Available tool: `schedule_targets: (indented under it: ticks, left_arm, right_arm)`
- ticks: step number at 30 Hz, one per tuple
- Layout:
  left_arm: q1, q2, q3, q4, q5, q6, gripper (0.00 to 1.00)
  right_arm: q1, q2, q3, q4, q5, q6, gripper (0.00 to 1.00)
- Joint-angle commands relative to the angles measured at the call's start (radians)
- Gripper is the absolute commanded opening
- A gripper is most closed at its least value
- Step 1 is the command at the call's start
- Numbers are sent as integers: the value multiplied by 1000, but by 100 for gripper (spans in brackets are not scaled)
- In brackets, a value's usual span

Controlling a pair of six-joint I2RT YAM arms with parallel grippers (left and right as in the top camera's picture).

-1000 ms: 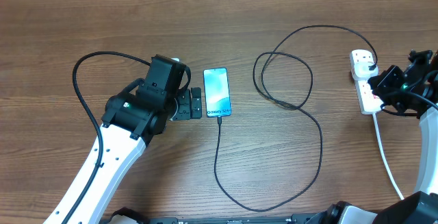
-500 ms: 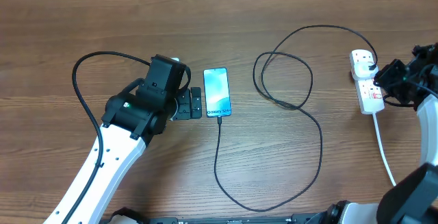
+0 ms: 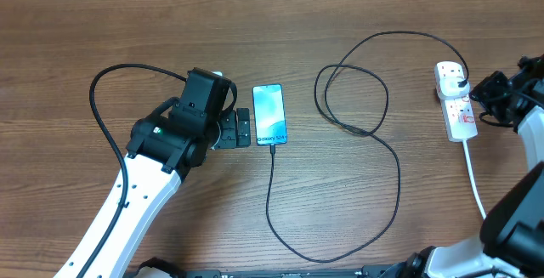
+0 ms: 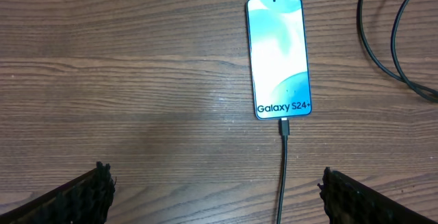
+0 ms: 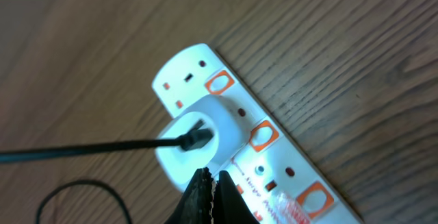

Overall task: Plug charger to phone and switch on socket
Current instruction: 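Press the orange switch beside the charger with the right gripper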

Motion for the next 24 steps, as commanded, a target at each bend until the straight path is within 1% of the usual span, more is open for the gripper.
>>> schedule_targets:
  ticks: [1,13,19,24]
  left_arm:
    - [3,-13,-5,1,-13,-19,100]
    - [3,-13,-5,1,-13,-19,99]
    - [3,-13,-5,1,-13,-19,100]
    - [3,-13,-5,1,-13,-19,99]
  right_arm:
    - [-9,56,12,27,14,4,4]
    - [-16,145,12,142,14,8,4]
    - [-16,192,12,148,13,8,4]
    - [-14,195,12,154,5,8,4]
